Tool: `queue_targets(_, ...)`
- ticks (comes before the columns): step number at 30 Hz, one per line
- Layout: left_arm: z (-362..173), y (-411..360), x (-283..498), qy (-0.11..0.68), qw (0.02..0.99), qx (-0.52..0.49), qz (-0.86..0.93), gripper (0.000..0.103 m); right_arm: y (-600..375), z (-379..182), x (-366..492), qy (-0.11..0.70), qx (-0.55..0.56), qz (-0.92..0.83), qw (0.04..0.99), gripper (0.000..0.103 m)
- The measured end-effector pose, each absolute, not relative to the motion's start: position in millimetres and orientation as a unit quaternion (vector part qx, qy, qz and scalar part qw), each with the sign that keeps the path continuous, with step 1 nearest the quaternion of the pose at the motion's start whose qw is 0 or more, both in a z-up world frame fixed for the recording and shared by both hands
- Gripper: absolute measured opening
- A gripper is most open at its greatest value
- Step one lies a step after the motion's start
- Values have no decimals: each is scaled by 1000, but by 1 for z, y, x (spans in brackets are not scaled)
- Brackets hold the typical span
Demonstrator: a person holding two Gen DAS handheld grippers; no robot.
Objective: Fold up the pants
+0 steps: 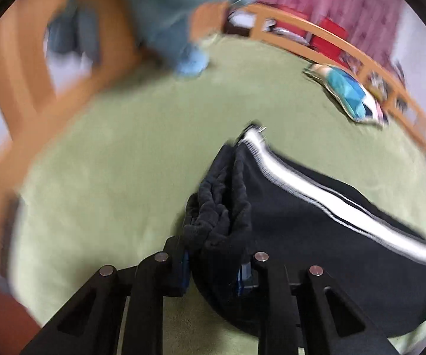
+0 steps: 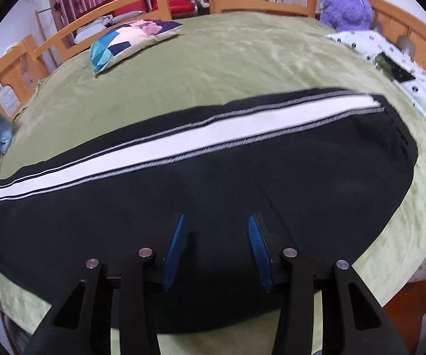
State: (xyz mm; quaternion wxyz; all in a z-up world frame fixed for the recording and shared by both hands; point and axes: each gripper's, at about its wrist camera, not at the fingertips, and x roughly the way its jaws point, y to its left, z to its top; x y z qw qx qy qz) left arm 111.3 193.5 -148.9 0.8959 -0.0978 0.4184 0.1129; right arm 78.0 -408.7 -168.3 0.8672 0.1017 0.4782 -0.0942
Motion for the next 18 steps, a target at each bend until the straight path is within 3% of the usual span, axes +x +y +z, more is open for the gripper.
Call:
queue_targets(8, -48, -7, 110, 361, 926, 110, -13, 21, -428, -154, 49, 461, 109, -82, 877, 45)
queue_targets(13, -62, -137, 94, 372, 911, 134, -117, 20, -463, -149, 24, 448, 131, -87, 880, 45)
queue_targets(18, -121, -234, 91, 436, 872, 113, -193, 21, -505, -148, -9, 460, 149, -112, 868, 45)
